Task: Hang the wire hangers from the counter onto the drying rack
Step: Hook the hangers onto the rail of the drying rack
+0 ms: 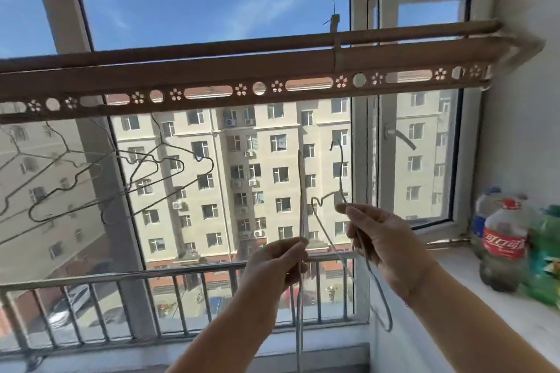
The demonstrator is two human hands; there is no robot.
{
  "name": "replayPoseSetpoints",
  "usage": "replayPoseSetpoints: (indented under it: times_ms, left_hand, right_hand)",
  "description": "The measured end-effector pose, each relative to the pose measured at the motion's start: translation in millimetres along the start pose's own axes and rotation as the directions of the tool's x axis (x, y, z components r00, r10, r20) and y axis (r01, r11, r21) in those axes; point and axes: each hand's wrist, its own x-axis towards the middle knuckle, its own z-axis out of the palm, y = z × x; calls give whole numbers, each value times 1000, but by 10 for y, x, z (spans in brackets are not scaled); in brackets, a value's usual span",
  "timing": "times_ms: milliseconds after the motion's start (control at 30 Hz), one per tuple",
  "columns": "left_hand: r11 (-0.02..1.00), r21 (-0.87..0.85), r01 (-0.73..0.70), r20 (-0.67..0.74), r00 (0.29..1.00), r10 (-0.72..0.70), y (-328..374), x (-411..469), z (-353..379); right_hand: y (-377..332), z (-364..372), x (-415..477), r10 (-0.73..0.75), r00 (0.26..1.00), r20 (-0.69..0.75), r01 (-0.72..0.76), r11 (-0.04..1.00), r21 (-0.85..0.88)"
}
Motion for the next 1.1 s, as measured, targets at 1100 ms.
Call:
replayPoseSetpoints:
  times_ms: [1100]
  left_hand:
    - [962, -91, -255, -116, 963, 245, 1114, 795, -559]
  right_hand:
    - [-405, 1217, 1282, -137, 989, 57, 141, 987, -75]
